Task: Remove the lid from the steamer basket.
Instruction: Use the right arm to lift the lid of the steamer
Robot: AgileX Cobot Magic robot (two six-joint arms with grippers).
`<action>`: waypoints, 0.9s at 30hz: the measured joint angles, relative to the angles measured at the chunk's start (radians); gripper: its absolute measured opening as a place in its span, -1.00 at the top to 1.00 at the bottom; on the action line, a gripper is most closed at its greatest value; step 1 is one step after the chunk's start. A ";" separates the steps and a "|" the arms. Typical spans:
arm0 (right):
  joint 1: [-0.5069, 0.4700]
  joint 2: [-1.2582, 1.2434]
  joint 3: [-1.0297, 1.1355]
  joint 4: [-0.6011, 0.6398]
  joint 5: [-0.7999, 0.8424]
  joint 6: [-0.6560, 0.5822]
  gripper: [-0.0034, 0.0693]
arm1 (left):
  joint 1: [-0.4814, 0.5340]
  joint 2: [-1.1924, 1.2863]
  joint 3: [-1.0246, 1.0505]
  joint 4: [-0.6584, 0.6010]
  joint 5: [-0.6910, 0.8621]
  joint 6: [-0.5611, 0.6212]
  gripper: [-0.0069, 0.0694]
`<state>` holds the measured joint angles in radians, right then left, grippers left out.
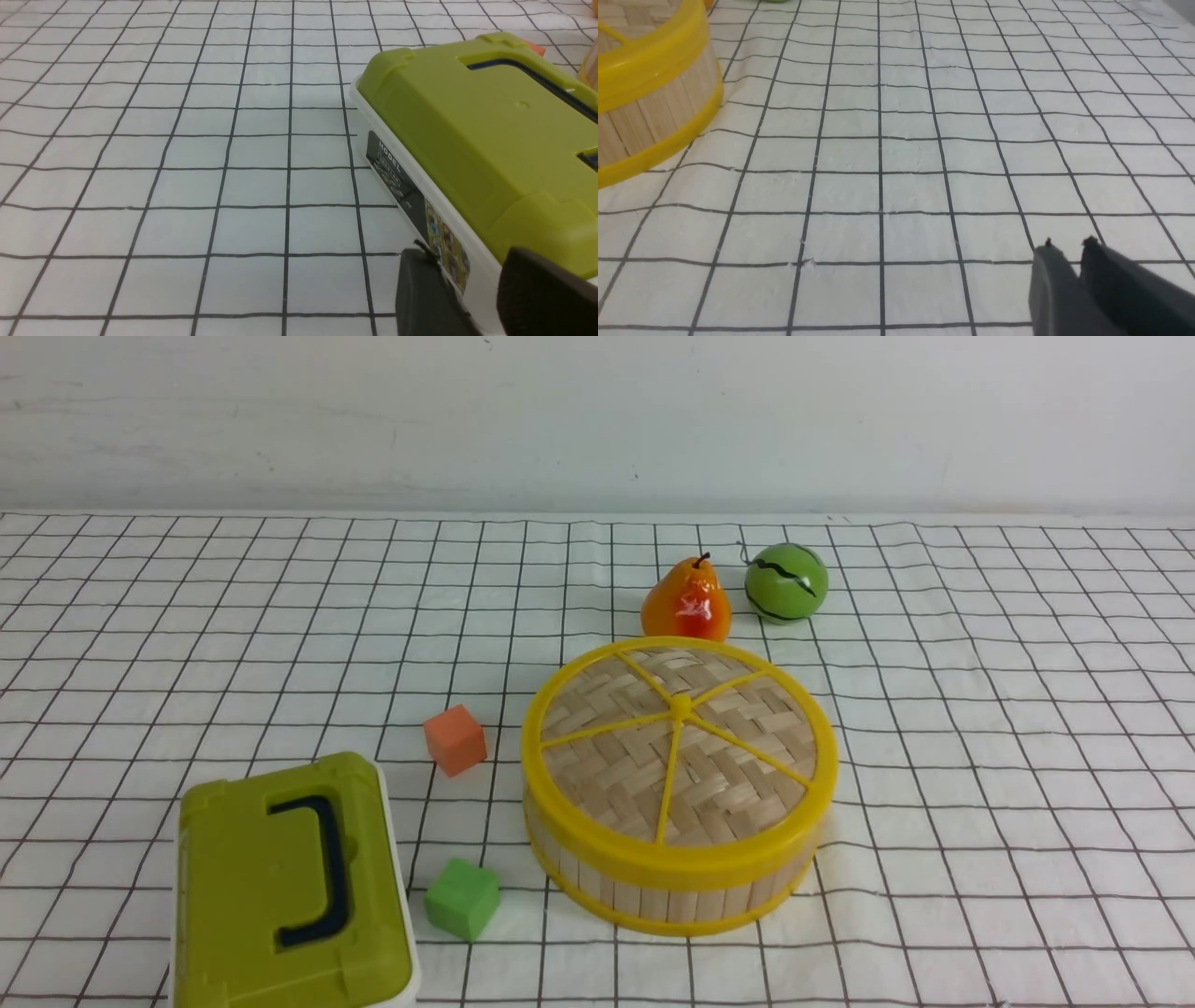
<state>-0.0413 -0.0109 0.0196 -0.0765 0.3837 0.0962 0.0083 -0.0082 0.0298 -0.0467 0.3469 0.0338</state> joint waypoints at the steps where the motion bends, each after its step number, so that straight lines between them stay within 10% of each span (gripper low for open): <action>1: 0.000 0.000 0.000 0.016 0.000 0.001 0.65 | 0.000 0.000 0.000 0.000 0.000 0.000 0.19; 12: 0.000 0.000 0.007 0.710 0.015 0.391 0.61 | 0.000 0.000 0.000 0.000 0.000 0.000 0.19; 27: 0.000 0.002 -0.094 0.668 -0.019 0.132 0.59 | 0.000 0.000 0.000 0.000 0.000 0.000 0.19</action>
<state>-0.0413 -0.0093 -0.0746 0.5911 0.3649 0.2284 0.0083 -0.0082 0.0298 -0.0467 0.3469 0.0338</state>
